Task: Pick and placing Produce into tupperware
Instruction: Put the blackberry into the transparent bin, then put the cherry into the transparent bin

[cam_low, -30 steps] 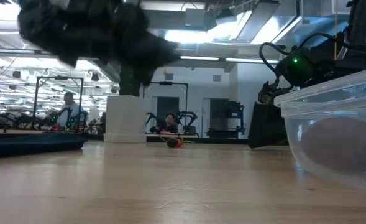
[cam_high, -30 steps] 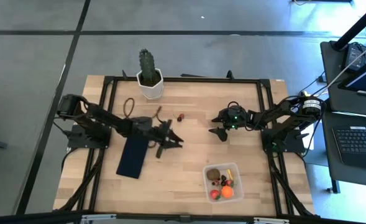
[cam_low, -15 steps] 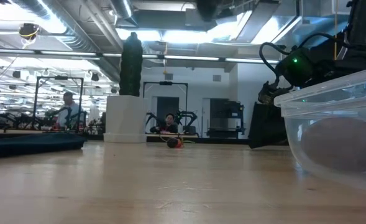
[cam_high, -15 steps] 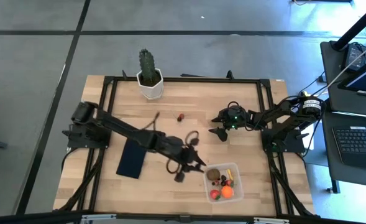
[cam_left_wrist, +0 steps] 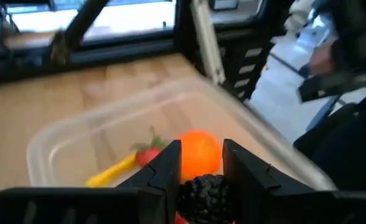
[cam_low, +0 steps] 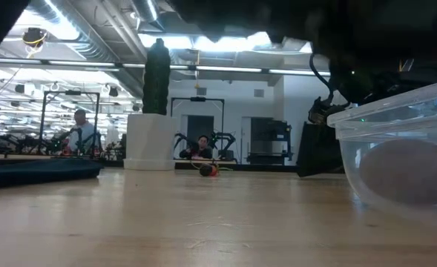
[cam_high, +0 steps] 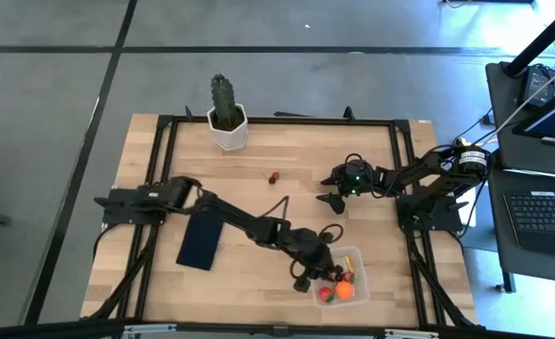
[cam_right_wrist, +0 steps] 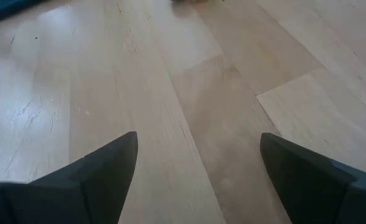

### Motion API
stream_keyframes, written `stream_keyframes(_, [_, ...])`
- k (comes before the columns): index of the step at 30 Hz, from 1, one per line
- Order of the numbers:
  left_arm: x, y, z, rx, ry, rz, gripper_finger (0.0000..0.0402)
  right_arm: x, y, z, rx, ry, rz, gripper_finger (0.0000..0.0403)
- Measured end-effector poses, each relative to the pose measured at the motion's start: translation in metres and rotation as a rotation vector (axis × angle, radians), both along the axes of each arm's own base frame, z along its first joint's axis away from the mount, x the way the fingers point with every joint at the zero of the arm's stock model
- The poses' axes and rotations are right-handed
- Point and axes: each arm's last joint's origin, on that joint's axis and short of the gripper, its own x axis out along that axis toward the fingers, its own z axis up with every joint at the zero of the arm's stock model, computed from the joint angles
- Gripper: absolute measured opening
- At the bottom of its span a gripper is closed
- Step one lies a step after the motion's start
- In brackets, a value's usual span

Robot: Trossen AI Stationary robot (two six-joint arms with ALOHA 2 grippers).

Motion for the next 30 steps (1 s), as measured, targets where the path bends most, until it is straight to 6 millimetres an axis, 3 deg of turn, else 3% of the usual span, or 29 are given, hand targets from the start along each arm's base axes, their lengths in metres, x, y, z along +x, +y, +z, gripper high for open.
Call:
stream_keyframes(6, [0.009,0.004,-0.031,-0.029,0.068,0.032,0.0111,0.000,0.000,0.000,0.000,0.003,0.001,0.0339])
stream_keyframes(10, [0.010,0.005,-0.041,-0.029,0.083,0.036,0.0110,-0.001,0.000,-0.001,0.004,0.014,0.001,0.0339])
stream_keyframes(15, [0.010,0.004,-0.041,-0.026,0.083,0.033,0.0104,-0.001,0.000,-0.002,0.009,0.029,0.001,0.0339])
stream_keyframes(26, [0.010,0.004,-0.039,-0.026,0.065,0.035,0.0151,-0.002,0.001,-0.002,0.009,0.034,0.003,0.0339])
stream_keyframes(30, [0.009,0.005,-0.021,-0.029,0.030,0.031,0.0158,-0.002,0.001,-0.003,0.009,0.036,0.003,0.0339])
